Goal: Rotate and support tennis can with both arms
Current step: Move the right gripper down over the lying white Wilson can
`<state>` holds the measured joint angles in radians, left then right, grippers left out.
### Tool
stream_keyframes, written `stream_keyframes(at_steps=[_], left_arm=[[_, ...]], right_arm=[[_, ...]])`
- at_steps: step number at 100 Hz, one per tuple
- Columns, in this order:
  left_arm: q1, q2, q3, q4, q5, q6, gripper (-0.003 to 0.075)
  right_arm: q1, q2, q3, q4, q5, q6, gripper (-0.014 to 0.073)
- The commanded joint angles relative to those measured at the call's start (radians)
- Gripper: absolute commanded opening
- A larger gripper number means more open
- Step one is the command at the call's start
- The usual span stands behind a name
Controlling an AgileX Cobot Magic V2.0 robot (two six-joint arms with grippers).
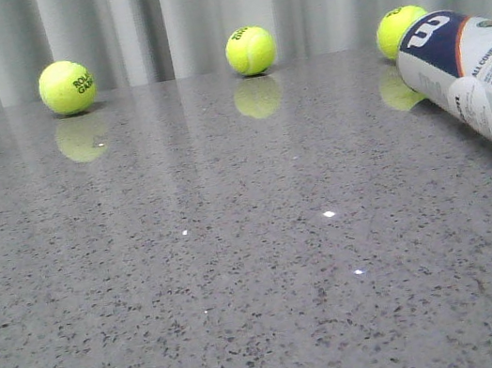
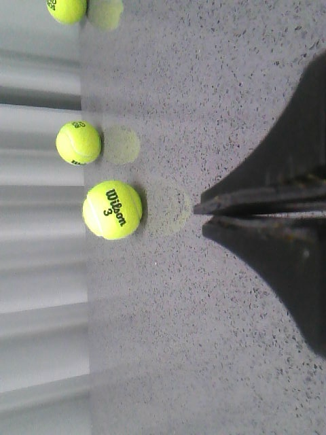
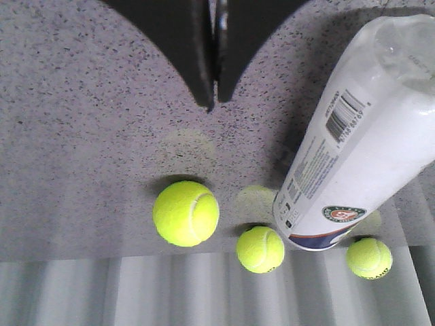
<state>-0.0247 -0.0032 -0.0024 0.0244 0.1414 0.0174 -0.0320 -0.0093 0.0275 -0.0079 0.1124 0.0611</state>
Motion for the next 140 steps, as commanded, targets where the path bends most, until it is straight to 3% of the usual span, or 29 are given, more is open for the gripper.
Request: stream_keyframes(at_steps=[1, 48, 77, 115, 120, 127, 140], left_arm=[[-0.005, -0.040, 0.046, -0.011, -0.082, -0.009, -0.0021], [-0.005, -0.040, 0.046, -0.011, -0.082, -0.009, -0.0021], [-0.005, -0.040, 0.046, -0.011, -0.082, -0.009, -0.0021], [-0.005, -0.040, 0.046, -0.011, -0.082, -0.009, -0.0021], [-0.005, -0.040, 0.046, -0.011, -0.082, -0.009, -0.0021], [-0.005, -0.040, 0.046, -0.011, -0.082, -0.009, -0.0021], [-0.005, -0.040, 0.046, -0.011, -0.082, -0.009, -0.0021]], right_arm=[[0.001, -0.024, -0.019, 0.001, -0.074, -0.006, -0.0058], [0.001, -0.023, -0.040, 0.001, -0.046, -0.006, -0.0058], [0.001, 0.071, -0.280, 0.001, 0.302, -0.006, -0.0058], [0.001, 0.387, -0.564, 0.015, 0.500, -0.006, -0.0045], [0.001, 0.436, -0.595, 0.026, 0.523, -0.006, 0.0001], [0.001, 0.494, -0.633, 0.049, 0.554, -0.006, 0.0153], [0.001, 0.585, -0.697, 0.093, 0.581, -0.006, 0.0640]])
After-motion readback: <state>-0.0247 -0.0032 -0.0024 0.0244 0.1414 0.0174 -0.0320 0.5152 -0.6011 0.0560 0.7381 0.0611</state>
